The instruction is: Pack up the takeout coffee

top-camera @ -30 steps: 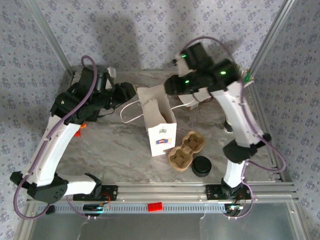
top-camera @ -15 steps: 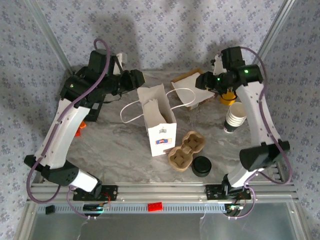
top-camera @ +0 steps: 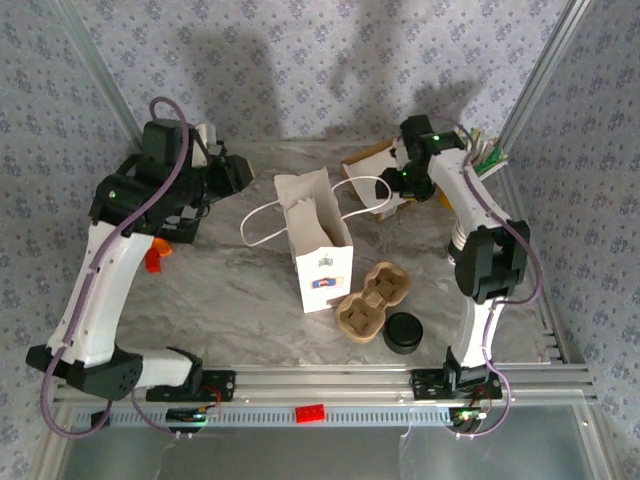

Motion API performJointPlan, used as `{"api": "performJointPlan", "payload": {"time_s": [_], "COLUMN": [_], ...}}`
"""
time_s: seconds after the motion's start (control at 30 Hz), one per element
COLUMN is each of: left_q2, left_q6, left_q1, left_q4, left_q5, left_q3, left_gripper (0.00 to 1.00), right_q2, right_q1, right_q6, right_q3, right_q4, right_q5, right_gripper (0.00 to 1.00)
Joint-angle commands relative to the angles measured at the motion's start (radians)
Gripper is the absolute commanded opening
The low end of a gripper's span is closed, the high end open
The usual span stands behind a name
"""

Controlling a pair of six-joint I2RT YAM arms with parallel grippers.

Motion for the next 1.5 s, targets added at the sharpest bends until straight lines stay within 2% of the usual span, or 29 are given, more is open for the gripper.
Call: {"api": "performJointPlan", "payload": {"time_s": [0.0,0.13,0.37,0.5,0.63,0.83,0.93,1.17,1.33,1.43,1.47], "left_q2": [-0.049,-0.078,-0.104,-0.099,-0.083,-0.061,-0.059,-0.052,-0.049,-0.043,-0.038], "left_q6": [0.006,-0.008,0.0,0.005,0.008,0.013,0.013,0.016,0.016,0.003,0.0], "left_q1": [0.017,0.035,0.066,0.093,0.122,0.149,0.151,0.162,0.166,0.166,0.166], "left_q4": [0.002,0.003,-0.025,-0.027,-0.027,-0.029,-0.02,-0.015,-0.018,-0.03,-0.038], "left_q5": [-0.025,-0.03,-0.022,0.0,0.024,0.056,0.064,0.07,0.081,0.073,0.072], "left_q3": [-0.046,-0.092,-0.11,-0.107,-0.095,-0.084,-0.082,-0.073,-0.067,-0.059,-0.052], "left_gripper": [0.49,0.49,0.5,0.51,0.51,0.51,0.51,0.52,0.52,0.52,0.52], "right_q2": [0.061,0.159,0.281,0.356,0.393,0.395,0.368,0.382,0.378,0.352,0.335], "right_q1": [0.044,0.112,0.165,0.183,0.181,0.17,0.164,0.15,0.149,0.144,0.138], "right_q6": [-0.057,-0.08,-0.094,-0.11,-0.117,-0.11,-0.093,-0.083,-0.082,-0.069,-0.06], "right_q3": [0.042,0.106,0.222,0.303,0.358,0.402,0.388,0.368,0.392,0.413,0.409], "right_q4": [-0.005,-0.058,-0.079,-0.113,-0.132,-0.154,-0.143,-0.124,-0.13,-0.143,-0.14], "right_q5": [0.08,0.14,0.283,0.384,0.434,0.419,0.397,0.331,0.307,0.287,0.273], "right_gripper": [0.65,0.67,0.72,0.71,0.66,0.54,0.43,0.32,0.1,0.0,0.0]}}
